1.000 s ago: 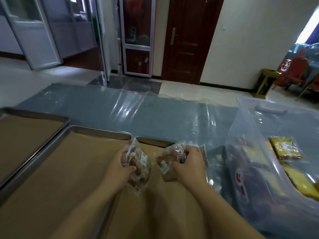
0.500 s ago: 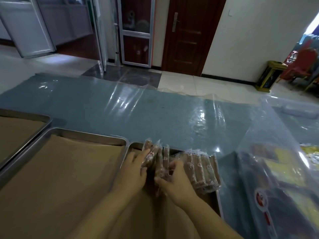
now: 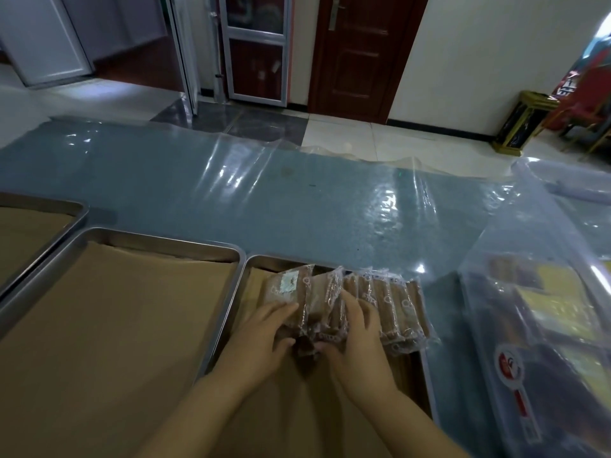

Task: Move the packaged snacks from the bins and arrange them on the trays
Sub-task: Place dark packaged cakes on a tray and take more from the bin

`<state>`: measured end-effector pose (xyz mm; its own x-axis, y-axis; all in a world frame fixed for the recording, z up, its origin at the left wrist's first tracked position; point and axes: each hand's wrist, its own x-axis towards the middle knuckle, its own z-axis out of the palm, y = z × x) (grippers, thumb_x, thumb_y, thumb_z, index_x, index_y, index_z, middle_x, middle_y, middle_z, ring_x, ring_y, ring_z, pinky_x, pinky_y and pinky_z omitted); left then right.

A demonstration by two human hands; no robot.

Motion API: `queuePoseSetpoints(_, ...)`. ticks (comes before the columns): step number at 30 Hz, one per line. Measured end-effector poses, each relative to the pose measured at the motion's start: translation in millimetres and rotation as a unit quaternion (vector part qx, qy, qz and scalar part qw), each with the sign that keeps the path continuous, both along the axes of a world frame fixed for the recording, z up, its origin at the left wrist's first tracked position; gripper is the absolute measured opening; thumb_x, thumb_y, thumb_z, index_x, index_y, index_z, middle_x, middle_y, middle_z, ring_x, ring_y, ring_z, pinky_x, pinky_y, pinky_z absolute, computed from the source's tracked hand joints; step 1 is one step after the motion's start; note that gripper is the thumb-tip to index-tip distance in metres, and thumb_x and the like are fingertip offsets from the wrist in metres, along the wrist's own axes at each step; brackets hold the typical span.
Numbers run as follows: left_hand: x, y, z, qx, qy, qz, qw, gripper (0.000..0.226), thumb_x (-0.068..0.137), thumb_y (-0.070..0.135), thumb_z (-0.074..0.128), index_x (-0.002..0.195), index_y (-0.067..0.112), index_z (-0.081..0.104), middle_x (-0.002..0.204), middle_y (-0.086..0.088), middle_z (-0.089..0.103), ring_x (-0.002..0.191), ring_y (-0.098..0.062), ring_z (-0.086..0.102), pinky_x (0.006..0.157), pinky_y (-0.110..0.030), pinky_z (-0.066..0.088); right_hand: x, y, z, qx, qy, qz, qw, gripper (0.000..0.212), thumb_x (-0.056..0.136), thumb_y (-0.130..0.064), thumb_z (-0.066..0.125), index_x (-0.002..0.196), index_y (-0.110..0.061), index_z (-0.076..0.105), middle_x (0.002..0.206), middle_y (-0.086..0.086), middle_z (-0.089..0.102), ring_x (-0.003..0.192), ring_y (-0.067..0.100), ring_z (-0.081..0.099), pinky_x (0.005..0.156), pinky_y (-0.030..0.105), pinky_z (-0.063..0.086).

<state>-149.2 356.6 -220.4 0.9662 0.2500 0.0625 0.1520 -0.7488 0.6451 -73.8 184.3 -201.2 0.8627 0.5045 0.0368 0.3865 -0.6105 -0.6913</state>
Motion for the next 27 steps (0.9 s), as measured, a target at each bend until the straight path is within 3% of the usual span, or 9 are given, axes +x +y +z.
queuePoseSetpoints(4, 20, 3, 0, 0.002, 0.009, 0.012, 1.0, 0.053, 0.091, 0.029, 0.056, 0.14, 0.034, 0.037, 0.146, 0.01, 0.033, 0.133, -0.014, 0.027, 0.109, -0.032, 0.027, 17, 10, 3, -0.088, -0.059, 0.004, 0.994, 0.078, 0.082, -0.028, 0.071, 0.144, -0.029, 0.023, 0.15, 0.005, 0.017, 0.119, 0.02, 0.049, 0.094, 0.03, 0.046)
queuePoseSetpoints(8, 33, 5, 1, 0.014, 0.014, 0.017, 1.0, 0.051, 0.09, 0.029, 0.059, 0.138, 0.032, 0.041, 0.143, 0.007, 0.038, 0.13, -0.016, 0.031, 0.108, -0.035, 0.032, 32, 18, 4, -0.159, -0.126, 0.001, 0.979, 0.07, 0.083, -0.036, 0.067, 0.139, -0.024, 0.027, 0.142, 0.009, 0.029, 0.126, 0.024, 0.037, 0.098, 0.033, 0.04)
queuePoseSetpoints(13, 24, 2, 2, 0.019, 0.034, 0.023, 0.999, 0.055, 0.087, 0.031, 0.062, 0.137, 0.029, 0.042, 0.141, 0.006, 0.039, 0.128, -0.016, 0.033, 0.107, -0.035, 0.034, 29, 12, 7, -0.222, -0.13, 0.006, 0.966, 0.073, 0.082, -0.045, 0.065, 0.139, -0.022, 0.025, 0.142, 0.008, 0.032, 0.131, 0.028, 0.025, 0.107, 0.037, 0.031)
queuePoseSetpoints(16, 11, 0, 6, 0.008, 0.022, 0.048, 0.999, 0.047, 0.084, 0.028, 0.066, 0.128, 0.024, 0.051, 0.13, 0.004, 0.047, 0.118, -0.016, 0.043, 0.098, -0.028, 0.037, 25, 2, 22, -0.227, -0.114, 0.007, 0.967, 0.07, 0.082, -0.048, 0.063, 0.138, -0.023, 0.029, 0.143, 0.007, 0.032, 0.132, 0.029, 0.022, 0.109, 0.04, 0.027)
queuePoseSetpoints(21, -18, -12, 23, 0.023, 0.008, 0.047, 0.999, 0.033, 0.08, 0.028, 0.069, 0.112, 0.026, 0.061, 0.113, 0.005, 0.053, 0.105, -0.016, 0.051, 0.086, -0.026, 0.04, 16, -30, 61, -0.193, -0.111, 0.025, 0.975, 0.053, 0.085, -0.042, 0.062, 0.131, -0.021, 0.047, 0.139, 0.004, 0.041, 0.129, 0.024, 0.032, 0.105, 0.039, 0.033)
queuePoseSetpoints(24, -36, -25, 40, 0.037, -0.033, 0.049, 0.998, 0.027, 0.077, 0.027, 0.073, 0.103, 0.026, 0.065, 0.102, 0.008, 0.053, 0.093, -0.014, 0.055, 0.077, -0.023, 0.039, 1, -52, 89, -0.194, -0.114, 0.053, 0.973, 0.051, 0.084, -0.042, 0.062, 0.13, -0.024, 0.048, 0.135, -0.001, 0.045, 0.118, 0.019, 0.046, 0.091, 0.036, 0.044)
queuePoseSetpoints(27, -54, -42, 63, 0.036, -0.049, 0.045, 0.997, 0.024, 0.079, 0.034, 0.071, 0.102, 0.031, 0.064, 0.101, 0.015, 0.05, 0.09, -0.005, 0.051, 0.076, -0.021, 0.038, -17, -75, 119, -0.227, -0.122, 0.101, 0.961, 0.045, 0.085, -0.043, 0.059, 0.125, -0.025, 0.05, 0.127, -0.002, 0.048, 0.108, 0.019, 0.051, 0.081, 0.033, 0.047)
